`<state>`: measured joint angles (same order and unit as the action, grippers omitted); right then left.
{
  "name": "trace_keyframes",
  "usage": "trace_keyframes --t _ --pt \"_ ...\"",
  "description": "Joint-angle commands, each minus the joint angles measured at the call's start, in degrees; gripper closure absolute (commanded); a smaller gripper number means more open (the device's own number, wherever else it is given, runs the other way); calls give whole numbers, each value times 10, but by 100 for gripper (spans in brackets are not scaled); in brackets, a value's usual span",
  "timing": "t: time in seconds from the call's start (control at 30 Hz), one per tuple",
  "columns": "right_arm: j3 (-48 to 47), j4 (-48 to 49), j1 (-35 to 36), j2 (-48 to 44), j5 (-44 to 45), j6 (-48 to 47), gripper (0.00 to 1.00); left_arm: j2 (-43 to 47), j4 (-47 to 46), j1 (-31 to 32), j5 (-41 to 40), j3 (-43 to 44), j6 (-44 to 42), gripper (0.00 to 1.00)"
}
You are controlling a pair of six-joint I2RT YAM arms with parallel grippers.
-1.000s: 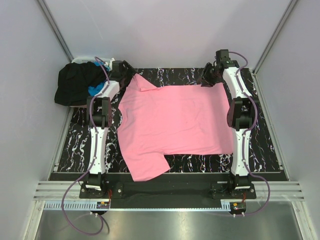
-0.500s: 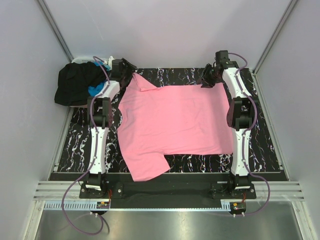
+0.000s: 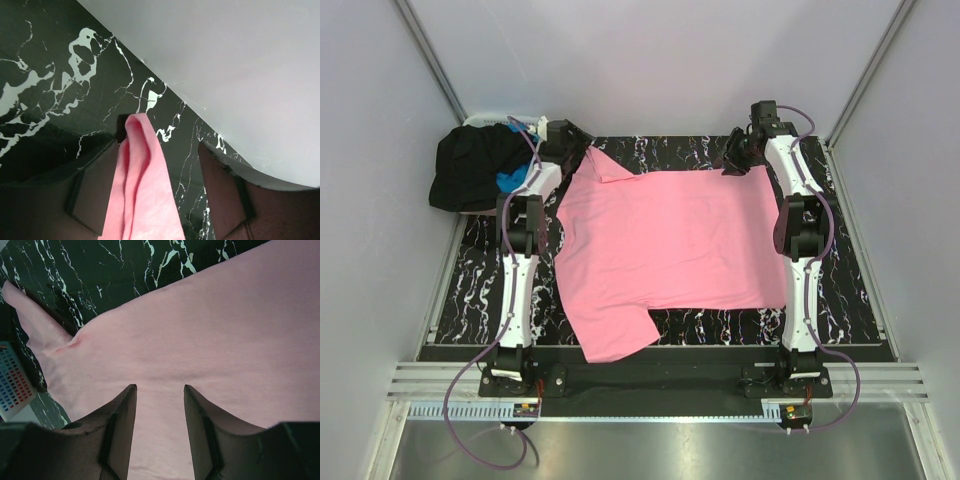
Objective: Fold and stack the t-shirts
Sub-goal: Fold the tshirt
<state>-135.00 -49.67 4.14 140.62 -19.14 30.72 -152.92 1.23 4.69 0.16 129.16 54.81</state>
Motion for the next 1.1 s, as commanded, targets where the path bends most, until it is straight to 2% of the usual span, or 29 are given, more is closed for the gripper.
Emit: trace_keyframes --t 0.0,0.2,0.37,0.5,0.6,0.63,0.7,0.97,1.07 --pt "-24 1 2 -22 -2 0 50 -12 -13 3 -8 6 34 32" --pt "-32 1 2 -26 6 4 51 -19 1 7 -5 14 38 42" --pt "-40 1 2 -26 -2 9 51 -13 10 14 -10 14 10 45" --pt "-38 0 3 -20 -6 11 51 -12 11 14 -5 14 11 57" --pt "-33 0 1 -20 -13 14 51 -12 7 14 -5 14 10 62" --pt "-33 1 1 -20 -13 14 52 -12 6 14 -5 14 9 67" --pt "-33 0 1 -21 -13 13 52 -11 6 14 -5 14 7 68" --pt "-28 0 2 -23 -14 10 52 -1 1 14 -5 13 -1 97" --pt "-25 0 1 -23 -16 8 52 7 -2 15 -5 12 -10 99"
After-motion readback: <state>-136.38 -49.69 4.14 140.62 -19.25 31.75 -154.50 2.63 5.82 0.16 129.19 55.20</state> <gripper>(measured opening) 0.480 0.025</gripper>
